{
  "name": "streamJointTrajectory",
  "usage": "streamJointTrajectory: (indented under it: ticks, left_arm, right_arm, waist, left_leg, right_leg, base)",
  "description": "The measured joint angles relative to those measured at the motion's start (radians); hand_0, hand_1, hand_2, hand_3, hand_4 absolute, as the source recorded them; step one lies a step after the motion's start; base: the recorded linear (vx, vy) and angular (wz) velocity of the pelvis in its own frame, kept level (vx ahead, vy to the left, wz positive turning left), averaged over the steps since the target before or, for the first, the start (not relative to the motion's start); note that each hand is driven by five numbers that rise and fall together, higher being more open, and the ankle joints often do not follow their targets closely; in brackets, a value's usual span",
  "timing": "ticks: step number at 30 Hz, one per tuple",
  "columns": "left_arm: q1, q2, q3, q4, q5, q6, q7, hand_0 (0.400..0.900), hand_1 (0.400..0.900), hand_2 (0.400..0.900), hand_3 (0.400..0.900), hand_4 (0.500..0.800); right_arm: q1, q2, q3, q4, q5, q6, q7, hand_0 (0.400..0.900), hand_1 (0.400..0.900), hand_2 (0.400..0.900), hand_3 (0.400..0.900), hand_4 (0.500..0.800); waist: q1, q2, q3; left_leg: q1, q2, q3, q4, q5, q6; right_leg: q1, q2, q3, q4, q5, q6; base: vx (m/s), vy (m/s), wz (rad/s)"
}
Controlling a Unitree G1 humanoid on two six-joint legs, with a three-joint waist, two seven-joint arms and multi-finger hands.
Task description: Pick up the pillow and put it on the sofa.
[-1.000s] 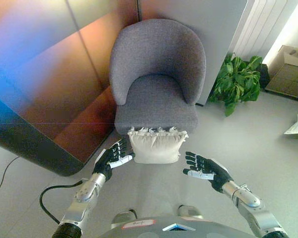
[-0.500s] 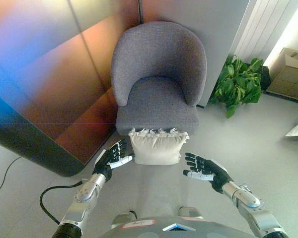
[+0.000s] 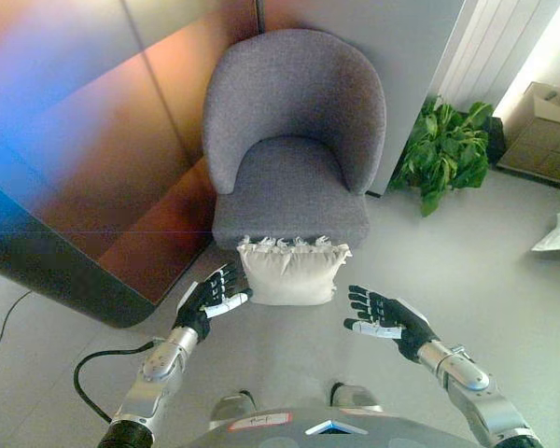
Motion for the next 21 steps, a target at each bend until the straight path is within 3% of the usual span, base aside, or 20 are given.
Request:
streamJointTrajectory:
  ticks: [3,5,7,8,9,11,12,13,14,16,17,19,21]
  left_arm:
    - [0.009,-0.009,-0.005,0.0,-0.009,0.002,-0.009,0.9,0.9,0.9,0.9,0.8]
    - [0.004,-0.021,-0.01,-0.001,-0.009,0.002,-0.011,0.9,0.9,0.9,0.9,0.8]
    - [0.001,-0.029,-0.011,-0.001,-0.009,0.002,-0.011,0.9,0.9,0.9,0.9,0.8]
    - [-0.004,-0.035,-0.011,-0.007,-0.009,-0.001,-0.01,0.9,0.9,0.9,0.9,0.8]
    - [-0.028,-0.04,-0.012,-0.003,-0.009,-0.005,-0.009,0.9,0.9,0.9,0.9,0.8]
    - [-0.06,-0.045,-0.012,-0.006,-0.01,-0.005,0.002,0.9,0.9,0.9,0.9,0.8]
    - [-0.056,-0.043,-0.005,-0.007,-0.016,-0.005,0.008,0.9,0.9,0.9,0.9,0.8]
    - [-0.055,-0.035,0.004,-0.011,-0.018,-0.004,0.014,0.9,0.9,0.9,0.9,0.8]
    - [-0.049,-0.014,0.008,-0.019,-0.018,-0.004,0.015,0.9,0.9,0.9,0.9,0.8]
    - [-0.048,0.029,0.011,-0.036,-0.018,-0.005,0.023,0.9,0.9,0.9,0.9,0.8]
    - [-0.062,0.046,0.017,-0.034,-0.018,-0.008,0.031,0.9,0.9,0.9,0.9,0.8]
    - [-0.086,0.049,0.015,-0.028,-0.017,-0.003,0.045,0.9,0.9,0.9,0.9,0.8]
    - [-0.096,0.051,0.01,-0.034,-0.016,-0.004,0.056,0.9,0.9,0.9,0.9,0.8]
  right_arm:
    - [0.005,-0.003,-0.007,-0.001,0.0,-0.003,-0.022,0.9,0.9,0.9,0.9,0.8]
    - [-0.003,-0.006,-0.013,-0.001,0.0,-0.003,-0.044,0.9,0.9,0.9,0.9,0.8]
    - [-0.017,-0.023,-0.006,-0.003,0.0,-0.015,-0.053,0.9,0.9,0.9,0.9,0.8]
    - [-0.016,-0.041,-0.007,-0.003,0.0,-0.028,-0.058,0.9,0.9,0.9,0.9,0.8]
    - [-0.022,-0.038,-0.012,0.014,-0.001,-0.033,-0.068,0.9,0.9,0.9,0.9,0.8]
    - [-0.058,-0.038,0.001,0.039,-0.015,-0.031,-0.084,0.9,0.9,0.9,0.9,0.8]
    - [-0.079,-0.039,0.018,0.034,-0.015,-0.034,-0.083,0.9,0.9,0.9,0.9,0.8]
    - [-0.114,-0.032,0.026,0.029,-0.016,-0.04,-0.078,0.9,0.9,0.9,0.9,0.8]
    - [-0.122,-0.01,0.025,0.026,-0.016,-0.041,-0.079,0.9,0.9,0.9,0.9,0.8]
    - [-0.113,0.02,0.022,0.024,-0.017,-0.046,-0.081,0.9,0.9,0.9,0.9,0.8]
    - [-0.124,0.038,0.021,0.027,-0.017,-0.047,-0.085,0.9,0.9,0.9,0.9,0.8]
    - [-0.144,0.065,0.027,0.052,-0.017,-0.045,-0.104,0.9,0.9,0.9,0.9,0.8]
    - [-0.161,0.069,0.052,0.049,-0.017,-0.045,-0.107,0.9,0.9,0.9,0.9,0.8]
  waist:
    - [0.022,-0.019,0.026]
    - [0.021,-0.017,0.027]
    - [0.037,-0.009,0.032]
    - [0.037,0.025,0.035]
    - [0.035,0.039,0.038]
    - [0.076,0.057,0.058]
    - [0.108,0.057,0.062]
    - [0.131,0.066,0.072]
    - [0.133,0.052,0.073]
    - [0.13,-0.013,0.053]
    - [0.14,-0.057,0.048]
    - [0.151,-0.072,0.041]
    - [0.138,-0.085,0.037]
  left_leg:
    - [-0.126,-0.001,-0.101,0.189,0.07,-0.037]
    - [-0.166,-0.014,-0.076,0.141,0.059,-0.035]
    - [-0.149,-0.067,-0.061,-0.053,0.058,-0.029]
    - [-0.15,-0.057,-0.072,-0.154,0.05,-0.033]
    - [-0.17,-0.054,-0.076,-0.203,0.051,-0.041]
    - [-0.182,-0.054,-0.042,-0.246,0.049,-0.039]
    - [-0.19,-0.048,-0.022,-0.252,0.048,-0.028]
    - [-0.198,-0.03,0.009,-0.237,0.063,0.0]
    - [-0.208,-0.029,0.022,-0.215,0.065,0.003]
    - [-0.235,-0.054,0.089,-0.126,0.068,0.085]
    - [-0.268,-0.085,0.108,-0.061,0.046,0.11]
    - [-0.289,-0.105,0.094,-0.015,0.007,0.141]
    - [-0.286,-0.136,0.091,-0.043,0.014,0.172]
  right_leg:
    - [0.012,-0.007,-0.005,-0.019,0.01,-0.024]
    - [-0.007,-0.024,-0.013,-0.054,0.016,-0.035]
    - [-0.018,-0.038,-0.006,-0.095,0.019,-0.035]
    - [-0.038,-0.019,-0.003,-0.094,0.024,-0.035]
    - [-0.046,-0.005,-0.006,-0.105,0.076,-0.02]
    - [-0.079,0.005,0.002,-0.105,0.077,-0.012]
    - [-0.075,0.019,0.033,-0.118,0.074,0.0]
    - [-0.105,0.026,0.027,0.004,0.019,-0.001]
    - [-0.095,0.022,0.015,0.135,-0.061,0.007]
    - [0.001,-0.037,0.0,0.221,-0.232,0.008]
    - [0.024,-0.079,0.011,0.173,-0.3,0.074]
    - [0.041,-0.103,-0.009,0.158,-0.292,0.074]
    - [-0.008,-0.131,-0.01,0.279,-0.274,0.081]
  base:
    - [0.09,0.038,0.03]
    - [0.15,0.092,-0.15]
    - [0.22,0.136,-0.19]
    - [0.29,0.159,-0.29]
    - [0.16,0.076,-0.24]
    - [0.22,0.136,-0.39]
    - [0.36,0.189,-0.25]
    - [0.39,0.179,0.08]
    - [0.47,0.199,0.06]
    - [0.49,0.234,0.01]
    - [0.39,0.233,0.05]
    - [0.3,0.253,0.23]
    - [0.22,0.279,0.21]
